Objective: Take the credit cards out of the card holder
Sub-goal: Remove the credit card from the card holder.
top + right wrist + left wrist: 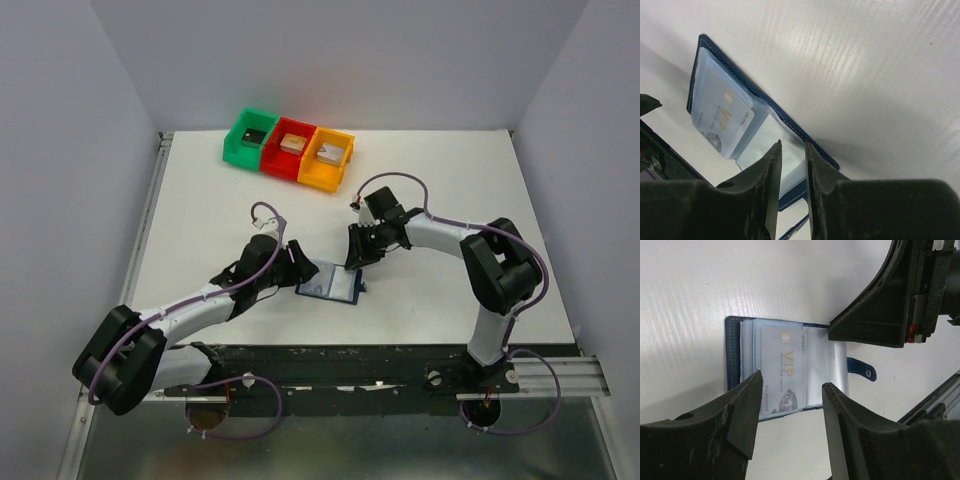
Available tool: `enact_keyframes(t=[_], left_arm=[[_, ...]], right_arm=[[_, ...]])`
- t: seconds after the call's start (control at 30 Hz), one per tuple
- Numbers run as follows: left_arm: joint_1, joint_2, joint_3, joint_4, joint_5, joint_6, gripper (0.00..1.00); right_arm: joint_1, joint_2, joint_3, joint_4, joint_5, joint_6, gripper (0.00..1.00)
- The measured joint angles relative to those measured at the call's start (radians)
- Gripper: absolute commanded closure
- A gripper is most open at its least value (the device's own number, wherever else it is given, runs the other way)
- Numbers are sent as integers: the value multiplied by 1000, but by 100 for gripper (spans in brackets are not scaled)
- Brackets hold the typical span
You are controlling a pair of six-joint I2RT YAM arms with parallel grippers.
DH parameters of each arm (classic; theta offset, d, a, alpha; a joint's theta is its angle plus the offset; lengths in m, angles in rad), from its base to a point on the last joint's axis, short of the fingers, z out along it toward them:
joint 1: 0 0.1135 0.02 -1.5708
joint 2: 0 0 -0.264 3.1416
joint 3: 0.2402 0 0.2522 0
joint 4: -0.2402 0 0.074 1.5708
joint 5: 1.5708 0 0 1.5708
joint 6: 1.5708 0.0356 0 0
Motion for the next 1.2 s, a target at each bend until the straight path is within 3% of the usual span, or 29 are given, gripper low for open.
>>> enact_keyframes(t=[0.23,0.5,0.7,1.2], left_arm=[[0,-32,2,-34,-31,-2,39],[0,-126,-16,-72,-126,-29,39],[0,-201,-54,-105,-193,-61,40],[0,-240,-86,-136,-226,-92,40]], right_arm=[[7,-121,-60,13,1,11,57],[164,-338,-69,30,25,-18,66],[285,-266,-69,36,38,-25,70],[320,-202,-207,72,114,15,63]])
